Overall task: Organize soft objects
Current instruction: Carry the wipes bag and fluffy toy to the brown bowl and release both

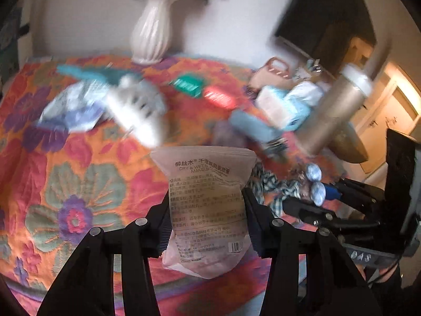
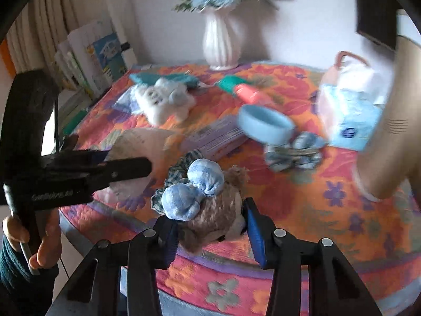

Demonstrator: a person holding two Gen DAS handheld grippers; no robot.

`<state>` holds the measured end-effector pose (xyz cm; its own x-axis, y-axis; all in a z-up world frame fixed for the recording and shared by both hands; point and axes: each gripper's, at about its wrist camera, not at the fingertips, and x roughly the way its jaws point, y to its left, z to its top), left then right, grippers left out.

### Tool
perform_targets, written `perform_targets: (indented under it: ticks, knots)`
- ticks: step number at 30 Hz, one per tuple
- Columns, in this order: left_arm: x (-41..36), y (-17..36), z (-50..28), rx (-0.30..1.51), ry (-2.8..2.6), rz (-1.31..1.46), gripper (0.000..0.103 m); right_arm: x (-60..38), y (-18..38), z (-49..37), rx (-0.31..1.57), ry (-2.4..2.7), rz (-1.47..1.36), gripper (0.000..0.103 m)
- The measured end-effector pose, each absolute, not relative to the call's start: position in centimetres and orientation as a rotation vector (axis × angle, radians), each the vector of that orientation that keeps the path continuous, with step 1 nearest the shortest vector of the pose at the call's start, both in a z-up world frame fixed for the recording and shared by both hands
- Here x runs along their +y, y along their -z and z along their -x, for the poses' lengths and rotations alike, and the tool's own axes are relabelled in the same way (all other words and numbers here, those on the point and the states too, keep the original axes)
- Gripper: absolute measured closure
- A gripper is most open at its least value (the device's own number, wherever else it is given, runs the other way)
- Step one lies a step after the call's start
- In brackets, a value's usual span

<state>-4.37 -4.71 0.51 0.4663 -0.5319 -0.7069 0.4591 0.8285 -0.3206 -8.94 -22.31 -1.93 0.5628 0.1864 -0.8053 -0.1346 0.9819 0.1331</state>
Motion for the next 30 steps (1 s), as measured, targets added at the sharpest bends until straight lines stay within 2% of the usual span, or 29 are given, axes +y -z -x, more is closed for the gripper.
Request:
perform_targets:
  ticks: [9,18,30]
  knots:
    - [-10.7,-5.2,6.1,0.791,0.715,0.031,0.057,-28.7,-2.8,11.4,0.844,-0.084,-0.155,0.059]
    - [-18.5,-7.2,7.9,0.76,0.823,-0.065,0.057,-35.6,-7.2,15.6,0.763,0.049,-0.211,0.059]
    - [-29.1,-9.8,11.1,0.7,1.004,-0.173,0.057,-46.2,-10.4,21.9,0.656,0.243,-0.313,0.059]
